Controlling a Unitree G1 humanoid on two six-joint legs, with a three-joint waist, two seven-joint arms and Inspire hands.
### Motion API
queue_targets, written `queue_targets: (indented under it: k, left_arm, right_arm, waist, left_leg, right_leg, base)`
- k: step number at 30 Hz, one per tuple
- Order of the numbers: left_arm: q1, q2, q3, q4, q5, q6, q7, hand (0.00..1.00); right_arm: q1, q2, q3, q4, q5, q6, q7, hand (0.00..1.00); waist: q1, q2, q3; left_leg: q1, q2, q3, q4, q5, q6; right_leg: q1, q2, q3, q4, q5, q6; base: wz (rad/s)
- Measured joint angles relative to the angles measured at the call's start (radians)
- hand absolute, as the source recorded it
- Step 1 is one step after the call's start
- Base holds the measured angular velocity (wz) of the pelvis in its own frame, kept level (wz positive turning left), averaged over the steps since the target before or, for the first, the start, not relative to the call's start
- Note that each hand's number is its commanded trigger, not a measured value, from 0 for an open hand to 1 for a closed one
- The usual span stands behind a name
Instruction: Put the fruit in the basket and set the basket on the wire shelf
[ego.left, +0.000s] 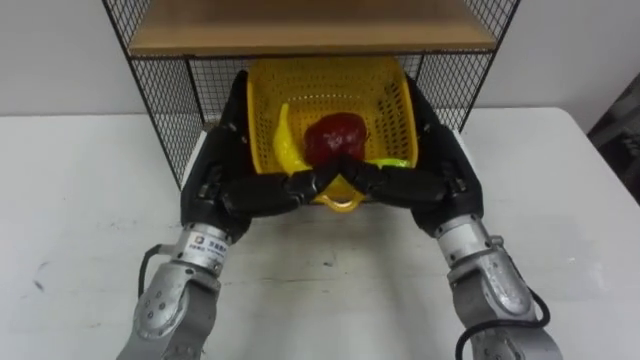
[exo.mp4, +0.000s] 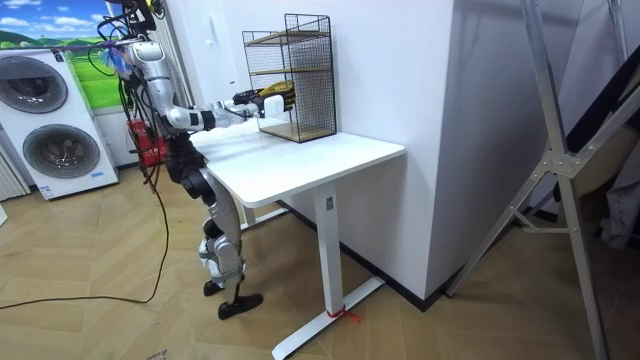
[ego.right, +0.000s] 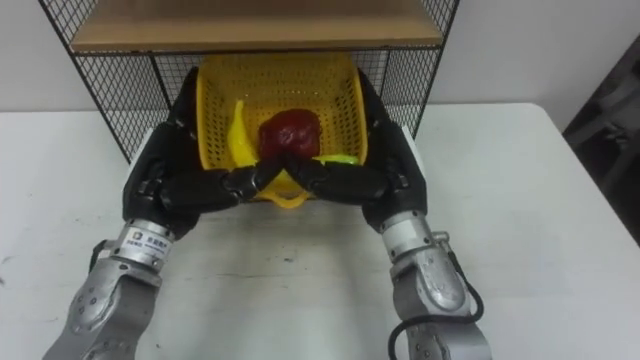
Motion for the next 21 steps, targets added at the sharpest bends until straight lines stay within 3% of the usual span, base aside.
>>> queue_targets:
  k: [4, 10, 12, 16, 18, 21]
  left_arm:
    - [-0.067, -0.002, 0.002, 0.065, 0.009, 0.017, 0.002, 0.00]
    - [-0.219, -0.047, 0.030, 0.239, 0.019, 0.047, 0.045, 0.00]
    - [-0.273, -0.059, 0.035, 0.312, 0.004, 0.070, 0.080, 0.00]
    - [-0.324, -0.073, 0.047, 0.392, -0.012, 0.106, 0.119, 0.00]
    - [-0.375, -0.093, 0.068, 0.465, -0.012, 0.139, 0.138, 0.00]
    - [-0.400, -0.100, 0.088, 0.500, -0.016, 0.174, 0.158, 0.00]
  right_arm:
    - [-0.050, 0.004, -0.006, 0.044, 0.027, 0.017, -0.033, 0.00]
    - [-0.234, 0.006, -0.013, 0.208, 0.042, 0.071, -0.095, 0.00]
    - [-0.279, 0.007, -0.010, 0.239, 0.041, 0.103, -0.125, 0.00]
    - [-0.320, 0.009, -0.010, 0.295, 0.050, 0.144, -0.145, 0.00]
    - [-0.377, 0.014, -0.011, 0.378, 0.050, 0.170, -0.151, 0.00]
    - [-0.433, 0.027, -0.015, 0.440, 0.051, 0.210, -0.157, 0.00]
  waist:
    - [-0.004, 0.003, 0.0019]
    - [-0.013, 0.002, 0.0024]
    - [-0.005, 0.001, 0.0026]
    - [-0.002, 0.001, 0.0027]
    - [0.001, 0.000, 0.0029]
    - [0.000, -0.001, 0.0037]
  left_leg:
    - [0.003, 0.000, 0.002, -0.013, 0.004, -0.001]
    - [0.027, 0.000, 0.005, -0.068, 0.035, -0.003]
    - [0.034, 0.002, 0.017, -0.083, 0.042, -0.003]
    - [0.037, 0.002, 0.019, -0.086, 0.043, -0.003]
    - [0.039, 0.002, 0.023, -0.088, 0.043, -0.003]
    - [0.037, 0.001, 0.025, -0.100, 0.050, -0.003]
  right_leg:
    - [0.001, 0.001, 0.001, -0.009, 0.003, 0.000]
    - [0.025, 0.005, 0.003, -0.063, 0.037, -0.001]
    - [0.026, 0.006, 0.009, -0.072, 0.044, -0.002]
    - [0.025, 0.005, 0.011, -0.072, 0.045, -0.002]
    - [0.026, 0.006, 0.012, -0.072, 0.045, -0.002]
    - [0.021, 0.005, 0.013, -0.076, 0.047, -0.002]
  base:
    - [-0.01]
    - [-0.02]
    - [-0.10]
    - [-0.04]
    - [0.00]
    - [0.00]
